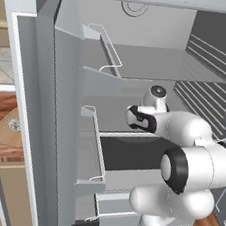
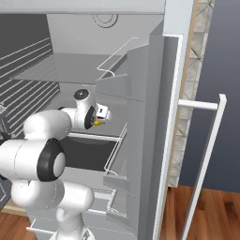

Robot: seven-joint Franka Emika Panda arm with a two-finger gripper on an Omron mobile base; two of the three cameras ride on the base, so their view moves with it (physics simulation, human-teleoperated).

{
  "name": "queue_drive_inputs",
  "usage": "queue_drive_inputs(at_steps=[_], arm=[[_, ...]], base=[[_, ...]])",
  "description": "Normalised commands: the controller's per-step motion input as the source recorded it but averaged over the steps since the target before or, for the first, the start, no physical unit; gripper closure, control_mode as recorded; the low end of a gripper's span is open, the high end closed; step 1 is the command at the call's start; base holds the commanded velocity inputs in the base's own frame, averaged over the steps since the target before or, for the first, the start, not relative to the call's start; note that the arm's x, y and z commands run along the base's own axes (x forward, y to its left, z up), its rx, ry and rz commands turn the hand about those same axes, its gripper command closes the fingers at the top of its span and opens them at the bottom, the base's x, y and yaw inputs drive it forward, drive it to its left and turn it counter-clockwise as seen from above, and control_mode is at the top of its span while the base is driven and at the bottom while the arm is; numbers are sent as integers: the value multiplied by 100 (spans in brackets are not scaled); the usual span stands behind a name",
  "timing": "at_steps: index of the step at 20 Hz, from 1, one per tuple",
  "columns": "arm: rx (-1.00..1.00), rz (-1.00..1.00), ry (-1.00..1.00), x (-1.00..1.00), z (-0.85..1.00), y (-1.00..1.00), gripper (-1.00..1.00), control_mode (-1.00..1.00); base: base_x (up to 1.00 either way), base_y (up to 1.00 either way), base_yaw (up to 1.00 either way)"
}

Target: Retrieve a lemon from the fridge and place it on the cutting board with the fish.

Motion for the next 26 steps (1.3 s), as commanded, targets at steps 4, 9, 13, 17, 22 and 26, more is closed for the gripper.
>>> queue_drive_inputs(at_steps=[4, 9, 13, 17, 22, 26], arm=[[0, 0, 0, 1, -10, 0, 100, -100], [0, 0, 0, -15, -7, 4, 100, -100], [0, 0, 0, -62, 0, 5, 100, -100], [0, 0, 0, -94, 0, 0, 100, -100], [0, 0, 0, -100, 16, 0, 100, -100], [4, -1, 5, -91, 64, 0, 100, -100]], base=[[0, 0, 0], [0, 0, 0], [0, 0, 0], [0, 0, 0], [0, 0, 0], [0, 0, 0]])
